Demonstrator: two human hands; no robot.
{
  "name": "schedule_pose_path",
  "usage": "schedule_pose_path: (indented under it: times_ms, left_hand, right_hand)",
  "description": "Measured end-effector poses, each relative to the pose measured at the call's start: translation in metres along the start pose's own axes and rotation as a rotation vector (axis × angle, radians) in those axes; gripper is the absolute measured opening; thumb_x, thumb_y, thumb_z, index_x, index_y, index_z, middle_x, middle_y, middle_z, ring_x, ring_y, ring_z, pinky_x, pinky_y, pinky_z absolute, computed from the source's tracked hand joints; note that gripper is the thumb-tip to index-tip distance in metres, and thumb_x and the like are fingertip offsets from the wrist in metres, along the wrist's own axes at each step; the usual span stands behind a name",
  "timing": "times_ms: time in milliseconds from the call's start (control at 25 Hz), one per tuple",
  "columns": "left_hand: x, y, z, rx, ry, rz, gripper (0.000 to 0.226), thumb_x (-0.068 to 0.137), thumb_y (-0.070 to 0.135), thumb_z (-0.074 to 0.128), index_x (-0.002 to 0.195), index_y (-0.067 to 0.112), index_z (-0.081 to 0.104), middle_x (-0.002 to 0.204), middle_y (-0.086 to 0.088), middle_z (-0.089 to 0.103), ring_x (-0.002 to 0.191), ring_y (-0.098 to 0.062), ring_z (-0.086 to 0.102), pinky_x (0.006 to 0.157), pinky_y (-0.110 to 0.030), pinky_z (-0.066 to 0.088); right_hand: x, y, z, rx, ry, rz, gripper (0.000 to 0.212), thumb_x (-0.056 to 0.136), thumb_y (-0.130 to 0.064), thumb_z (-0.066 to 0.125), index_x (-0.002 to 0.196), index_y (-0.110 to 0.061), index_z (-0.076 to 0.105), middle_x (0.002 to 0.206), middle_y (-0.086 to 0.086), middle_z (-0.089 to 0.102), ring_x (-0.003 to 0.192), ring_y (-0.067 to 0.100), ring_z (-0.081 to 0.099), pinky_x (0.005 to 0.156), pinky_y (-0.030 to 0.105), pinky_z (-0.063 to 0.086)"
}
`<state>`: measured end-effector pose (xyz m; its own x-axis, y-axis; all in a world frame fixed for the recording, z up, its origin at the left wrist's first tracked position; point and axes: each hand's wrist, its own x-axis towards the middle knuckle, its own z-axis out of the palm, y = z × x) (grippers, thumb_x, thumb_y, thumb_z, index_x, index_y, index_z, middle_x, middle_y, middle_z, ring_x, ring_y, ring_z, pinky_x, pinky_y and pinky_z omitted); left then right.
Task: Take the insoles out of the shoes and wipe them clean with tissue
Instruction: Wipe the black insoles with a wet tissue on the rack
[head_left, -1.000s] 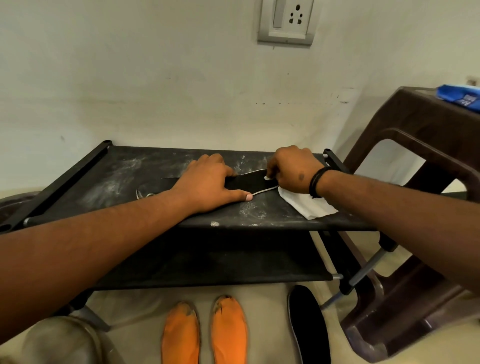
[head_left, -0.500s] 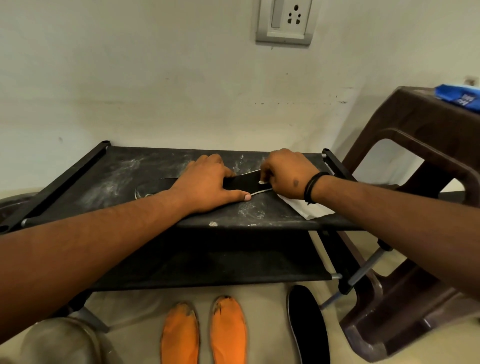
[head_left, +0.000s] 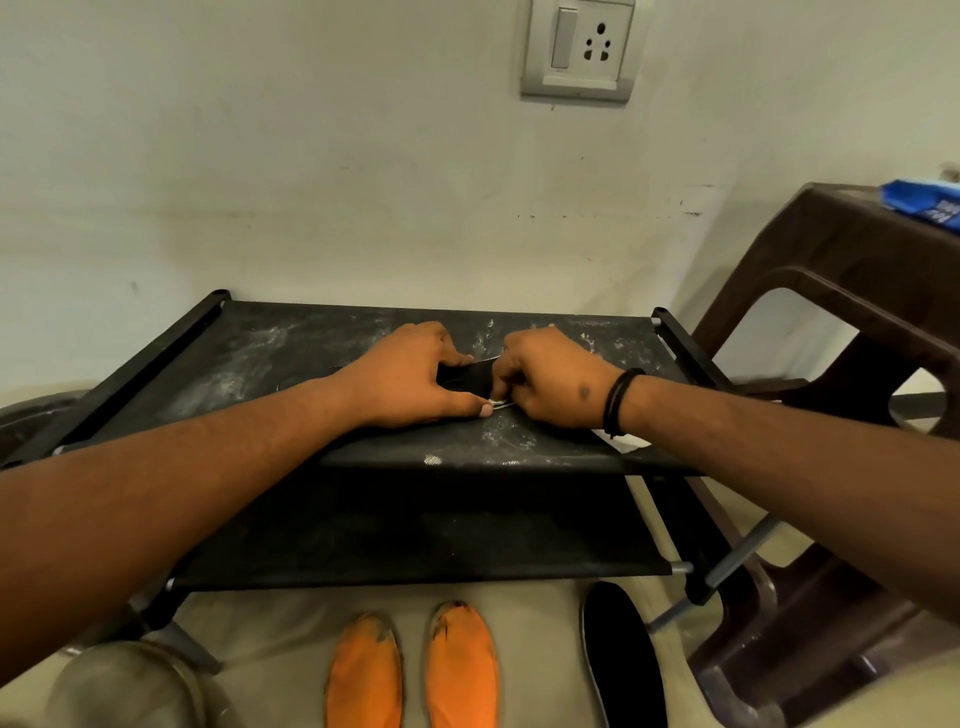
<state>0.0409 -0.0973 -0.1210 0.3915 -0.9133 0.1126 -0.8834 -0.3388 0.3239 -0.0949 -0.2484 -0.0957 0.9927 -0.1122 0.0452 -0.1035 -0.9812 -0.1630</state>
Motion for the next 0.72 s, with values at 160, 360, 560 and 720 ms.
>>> schedule_pose_path:
  times_ms: [160,360,560,720]
  left_hand:
    - [-0.005,0.0,-0.003,-0.063,0.036,0.025,0.067,0.077,0.062,0.075,0.132,0.025,0.066,0.114,0.003,0.062,0.107,-0.011,0.056,0.096,-0.038,0.049]
    - [-0.009,0.004,-0.003,-0.115,0.101,0.047,0.056,0.075,0.056,0.08,0.12,0.024,0.074,0.097,0.005,0.061,0.096,-0.009,0.053,0.089,-0.039,0.05]
    - [-0.008,0.003,-0.002,-0.11,0.089,0.044,0.047,0.072,0.062,0.079,0.1,0.025,0.076,0.091,0.001,0.061,0.088,-0.009,0.052,0.083,-0.04,0.05]
    - [-0.006,0.004,-0.004,-0.073,0.07,0.031,0.065,0.069,0.071,0.075,0.098,0.013,0.076,0.095,-0.013,0.065,0.09,-0.021,0.059,0.081,-0.044,0.051]
  right_hand:
    - [0.012,0.005,-0.002,-0.098,0.07,0.119,0.025,0.089,-0.005,0.059,0.097,-0.021,0.076,0.096,-0.004,0.067,0.09,0.017,0.062,0.081,0.032,0.051]
    - [0.02,-0.006,0.004,-0.011,0.039,0.054,0.027,0.086,-0.002,0.058,0.092,-0.021,0.077,0.091,-0.007,0.068,0.085,0.015,0.062,0.079,0.032,0.053]
    - [0.029,-0.012,0.007,0.036,0.05,0.059,0.024,0.085,-0.002,0.059,0.091,-0.017,0.077,0.083,-0.008,0.066,0.082,0.016,0.063,0.079,0.034,0.054]
    - [0.042,-0.006,0.008,-0.071,0.156,0.152,0.023,0.085,-0.006,0.059,0.094,-0.019,0.076,0.096,0.002,0.073,0.09,0.025,0.066,0.082,0.04,0.055]
